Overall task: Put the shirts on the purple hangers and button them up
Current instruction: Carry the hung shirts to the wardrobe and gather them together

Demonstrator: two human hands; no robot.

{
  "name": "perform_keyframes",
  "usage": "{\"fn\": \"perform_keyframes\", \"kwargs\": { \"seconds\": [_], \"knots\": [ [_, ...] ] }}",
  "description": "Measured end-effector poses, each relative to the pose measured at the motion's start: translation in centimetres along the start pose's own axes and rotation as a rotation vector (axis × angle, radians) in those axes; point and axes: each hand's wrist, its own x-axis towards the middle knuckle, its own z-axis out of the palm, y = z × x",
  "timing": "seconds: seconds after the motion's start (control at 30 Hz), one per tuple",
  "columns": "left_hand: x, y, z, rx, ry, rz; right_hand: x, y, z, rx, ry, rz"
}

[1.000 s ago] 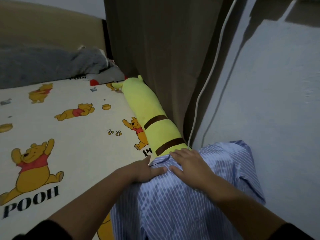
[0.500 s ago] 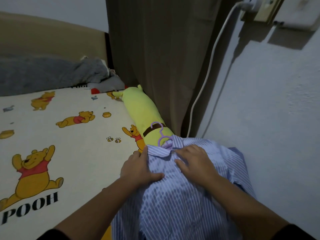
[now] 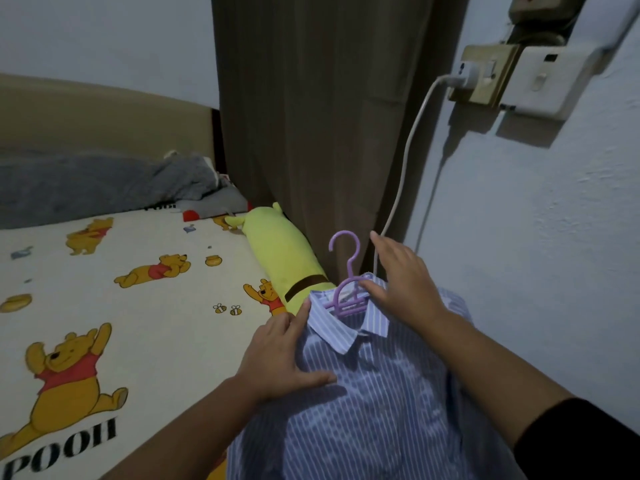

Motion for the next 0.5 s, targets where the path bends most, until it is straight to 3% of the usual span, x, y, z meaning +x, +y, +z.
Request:
{"fn": "perform_keyframes", "kwargs": {
  "seconds": [0.13,0.5],
  "knots": [
    [0.1,0.5,-1.2,0.014,0.016,0.095,0.5,-0.6,-1.4,-0.028,-0.045,-0.082],
    [1.4,2.8,-3.1,-0.012,0.039,0.249,-2.1,0.0,-6.6,-0.125,0.012,-0.029]
  ]
}}
